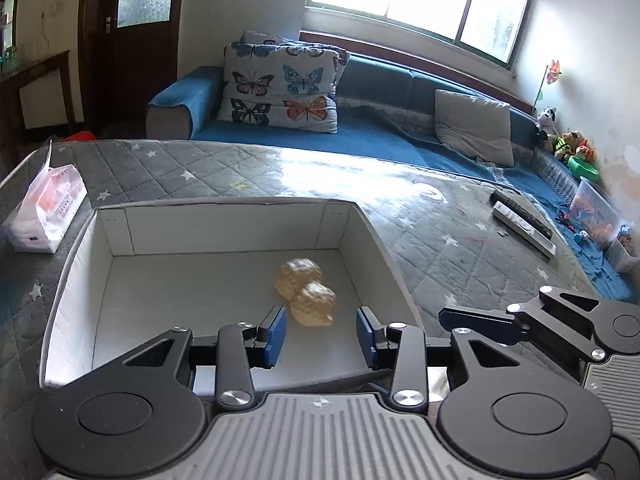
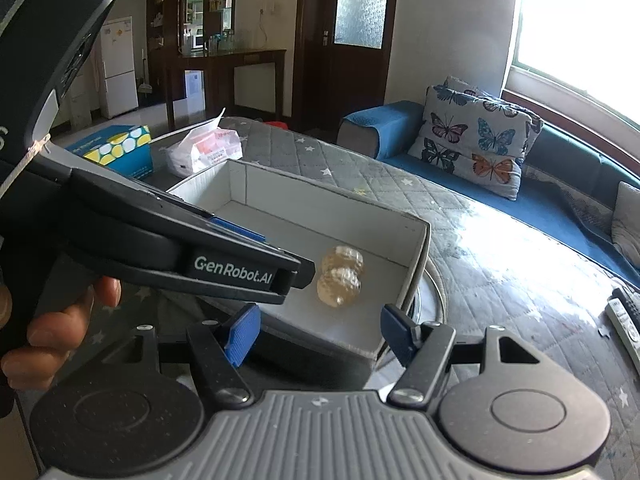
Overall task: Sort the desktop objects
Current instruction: 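Lower the peanut toy into the box and open the left tool, then move the left tool to the red round figure and close on it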
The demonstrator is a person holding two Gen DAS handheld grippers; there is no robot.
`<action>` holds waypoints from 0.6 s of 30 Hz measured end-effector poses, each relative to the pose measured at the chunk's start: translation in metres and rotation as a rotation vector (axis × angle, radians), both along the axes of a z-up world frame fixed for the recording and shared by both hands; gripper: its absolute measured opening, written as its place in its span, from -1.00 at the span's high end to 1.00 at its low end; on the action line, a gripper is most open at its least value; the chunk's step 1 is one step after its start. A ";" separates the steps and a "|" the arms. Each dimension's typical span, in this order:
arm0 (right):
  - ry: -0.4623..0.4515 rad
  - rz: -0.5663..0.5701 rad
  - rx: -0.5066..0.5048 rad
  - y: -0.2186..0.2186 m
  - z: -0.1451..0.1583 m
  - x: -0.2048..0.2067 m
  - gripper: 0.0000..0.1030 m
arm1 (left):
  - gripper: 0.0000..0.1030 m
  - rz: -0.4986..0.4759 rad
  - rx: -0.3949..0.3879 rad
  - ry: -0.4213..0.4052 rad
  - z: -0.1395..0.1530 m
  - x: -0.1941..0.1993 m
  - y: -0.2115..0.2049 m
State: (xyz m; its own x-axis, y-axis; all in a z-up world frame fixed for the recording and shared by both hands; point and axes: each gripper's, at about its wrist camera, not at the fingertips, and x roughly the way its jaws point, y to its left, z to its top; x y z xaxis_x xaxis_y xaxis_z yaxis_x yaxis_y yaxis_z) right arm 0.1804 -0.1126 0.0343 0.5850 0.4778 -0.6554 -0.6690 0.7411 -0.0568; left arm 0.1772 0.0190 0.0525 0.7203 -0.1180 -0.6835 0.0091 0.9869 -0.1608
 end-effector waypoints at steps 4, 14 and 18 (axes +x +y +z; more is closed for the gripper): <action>-0.008 -0.005 0.009 -0.013 -0.001 -0.019 -0.43 | 0.20 -0.011 0.017 -0.002 -0.002 -0.017 -0.009; -0.016 -0.040 0.030 -0.046 -0.011 -0.066 -0.44 | 0.20 -0.024 0.045 -0.003 -0.009 -0.057 -0.024; -0.020 -0.055 0.036 -0.058 -0.017 -0.083 -0.55 | 0.20 -0.039 0.054 -0.005 -0.012 -0.074 -0.032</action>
